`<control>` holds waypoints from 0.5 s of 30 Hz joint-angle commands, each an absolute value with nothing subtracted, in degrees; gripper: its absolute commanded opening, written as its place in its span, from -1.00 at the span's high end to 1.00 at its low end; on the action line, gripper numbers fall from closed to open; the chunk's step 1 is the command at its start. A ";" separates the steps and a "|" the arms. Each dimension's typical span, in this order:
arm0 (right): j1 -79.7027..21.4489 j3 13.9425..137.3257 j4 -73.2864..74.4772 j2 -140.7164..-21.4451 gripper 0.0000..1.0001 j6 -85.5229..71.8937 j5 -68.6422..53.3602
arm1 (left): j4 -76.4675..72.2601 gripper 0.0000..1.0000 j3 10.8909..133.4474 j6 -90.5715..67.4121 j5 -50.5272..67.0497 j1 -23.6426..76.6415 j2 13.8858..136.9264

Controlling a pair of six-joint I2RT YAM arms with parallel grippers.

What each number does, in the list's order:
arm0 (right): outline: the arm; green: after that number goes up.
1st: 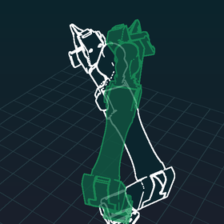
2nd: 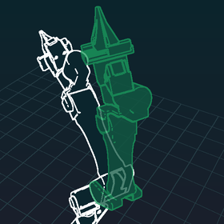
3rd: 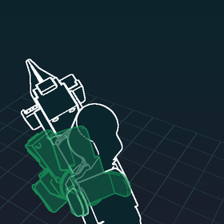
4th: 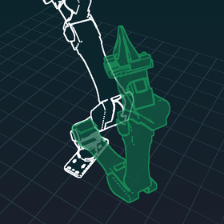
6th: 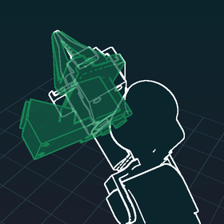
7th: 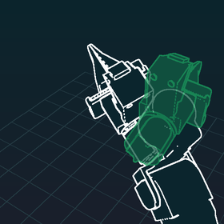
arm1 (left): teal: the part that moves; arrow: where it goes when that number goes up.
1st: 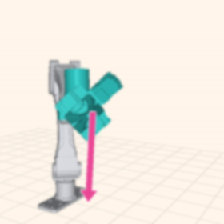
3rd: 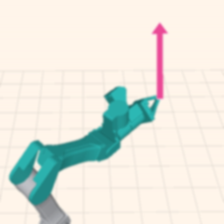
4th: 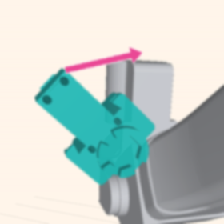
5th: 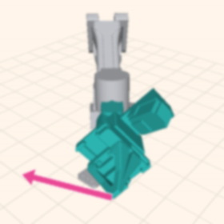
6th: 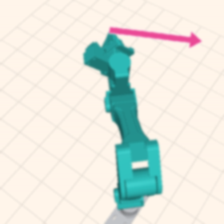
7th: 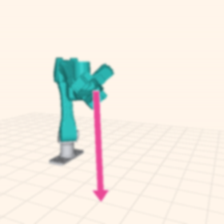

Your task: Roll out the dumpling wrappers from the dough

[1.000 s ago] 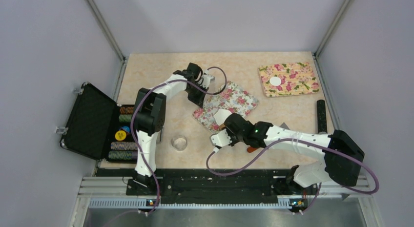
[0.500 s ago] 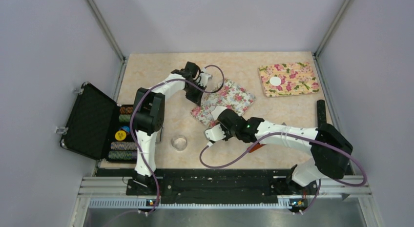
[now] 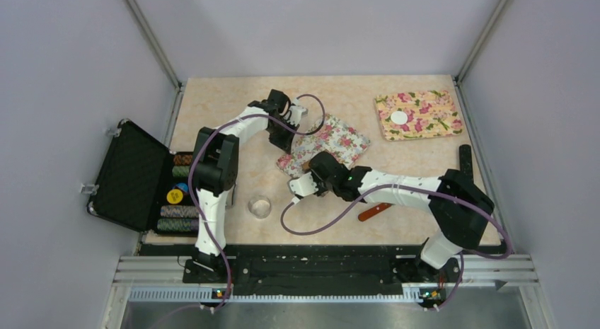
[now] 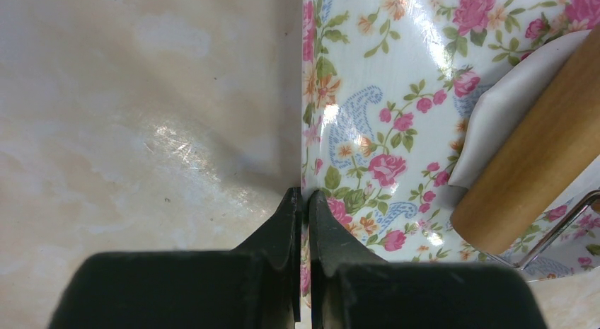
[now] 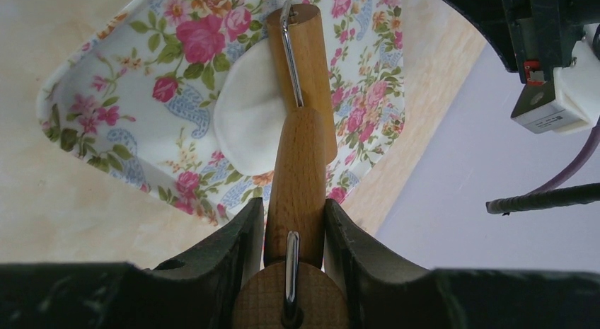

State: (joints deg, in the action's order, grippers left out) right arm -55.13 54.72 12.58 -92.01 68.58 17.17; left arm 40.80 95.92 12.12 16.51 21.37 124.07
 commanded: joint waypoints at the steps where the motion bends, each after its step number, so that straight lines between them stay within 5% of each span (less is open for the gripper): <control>1: -54.75 50.84 28.01 -98.15 1.00 66.30 7.48 | 41.99 1.00 95.83 13.24 15.87 22.20 125.77; 15: -57.21 44.98 38.03 -89.46 1.00 65.70 8.49 | 41.94 1.00 95.89 13.23 15.78 22.23 125.82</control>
State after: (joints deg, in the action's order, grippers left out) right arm -55.79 50.87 12.80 -87.85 69.32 16.49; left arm 41.36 95.92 12.03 17.37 21.76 124.07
